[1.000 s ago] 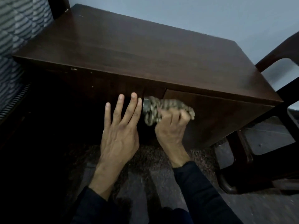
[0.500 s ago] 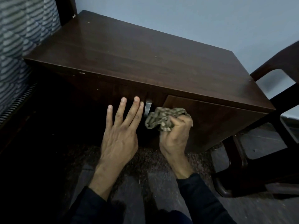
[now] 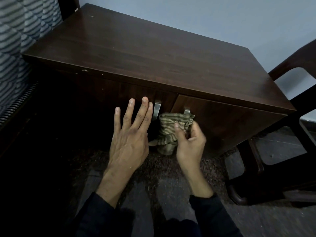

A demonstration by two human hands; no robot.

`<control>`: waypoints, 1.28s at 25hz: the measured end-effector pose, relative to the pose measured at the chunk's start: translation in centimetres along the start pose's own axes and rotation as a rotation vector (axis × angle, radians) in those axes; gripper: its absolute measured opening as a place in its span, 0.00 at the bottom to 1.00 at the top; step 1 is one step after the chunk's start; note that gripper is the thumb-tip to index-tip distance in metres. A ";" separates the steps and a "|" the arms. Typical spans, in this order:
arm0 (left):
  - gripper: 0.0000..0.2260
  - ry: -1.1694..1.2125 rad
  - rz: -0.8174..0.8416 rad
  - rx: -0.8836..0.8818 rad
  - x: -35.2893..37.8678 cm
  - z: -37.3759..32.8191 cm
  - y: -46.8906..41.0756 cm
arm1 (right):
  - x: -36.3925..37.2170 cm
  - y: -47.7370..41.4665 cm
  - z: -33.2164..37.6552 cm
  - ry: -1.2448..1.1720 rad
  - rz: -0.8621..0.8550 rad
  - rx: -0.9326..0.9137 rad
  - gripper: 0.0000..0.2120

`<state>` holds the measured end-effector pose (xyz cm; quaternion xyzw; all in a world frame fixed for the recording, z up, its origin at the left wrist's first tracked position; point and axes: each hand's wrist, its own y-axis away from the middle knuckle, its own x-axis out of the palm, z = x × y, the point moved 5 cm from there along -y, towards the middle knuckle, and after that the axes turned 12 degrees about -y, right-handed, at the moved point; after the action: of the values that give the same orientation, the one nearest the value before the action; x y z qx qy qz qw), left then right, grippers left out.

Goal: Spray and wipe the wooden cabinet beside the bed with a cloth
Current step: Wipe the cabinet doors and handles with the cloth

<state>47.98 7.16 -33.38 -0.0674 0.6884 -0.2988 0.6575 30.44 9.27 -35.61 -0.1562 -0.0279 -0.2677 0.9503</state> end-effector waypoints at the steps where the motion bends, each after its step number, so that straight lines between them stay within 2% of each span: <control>1: 0.41 -0.004 0.003 0.000 0.1 0.0 0.0 | 0.0 -0.5 -0.3 -0.095 0.034 0.040 0.04; 3: 0.41 -0.003 0.003 0.001 0.3 0.2 -0.1 | -0.2 -1.0 -0.9 -0.225 0.157 0.117 0.07; 4: 0.41 0.000 -0.001 0.002 0.3 0.3 -0.1 | -0.7 -1.1 -1.1 -0.209 0.228 0.120 0.08; 6: 0.41 -0.008 0.001 0.006 0.5 0.2 -0.1 | -1.8 -1.8 -1.1 0.036 0.349 0.017 0.11; 8: 0.41 -0.003 0.008 0.012 0.5 0.1 0.0 | -2.4 -2.3 -0.7 0.311 0.401 -0.163 0.08; 10: 0.41 -0.006 0.011 0.005 0.4 0.2 0.1 | -1.9 -2.2 -0.2 0.341 0.356 -0.218 0.04; 14: 0.42 -0.038 0.018 0.008 0.2 0.1 -0.1 | -0.5 -1.4 0.7 0.129 0.170 -0.100 0.06; 16: 0.43 -0.043 0.022 0.010 0.2 0.0 -0.1 | -0.1 -1.8 0.7 -0.120 0.102 0.070 0.07; 19: 0.43 -0.030 0.016 0.010 0.4 0.0 0.1 | 0.3 -1.4 -0.4 -0.490 0.083 0.348 0.06; 21: 0.43 -0.035 0.007 0.015 0.5 0.2 -0.1 | 0.2 -0.7 -1.6 -0.547 0.118 0.379 0.06; 23: 0.43 -0.049 0.003 0.015 0.6 0.4 0.0 | -0.6 -1.1 -1.9 -0.279 0.203 0.183 0.09; 25: 0.42 -0.066 -0.001 0.021 0.5 0.4 0.0 | -1.8 -1.9 -1.4 0.178 0.303 -0.182 0.13; 27: 0.43 -0.076 0.003 0.030 0.4 0.4 0.1 | -2.1 -1.7 -1.1 0.549 0.277 -0.440 0.16; 29: 0.42 -0.073 -0.001 0.025 0.2 0.4 0.1 | -2.0 -0.5 -1.0 0.586 0.124 -0.438 0.12; 31: 0.42 -0.071 0.001 0.020 0.1 0.4 0.1 | -3.0 1.2 -1.0 0.441 -0.043 -0.401 0.07; 32: 0.42 -0.072 0.002 0.019 0.0 0.4 0.1 | -3.8 2.0 -0.8 0.378 -0.125 -0.386 0.09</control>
<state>48.37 7.08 -33.45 -0.0714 0.6614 -0.3022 0.6827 28.22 12.57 -37.44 -0.2799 0.1918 -0.3505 0.8730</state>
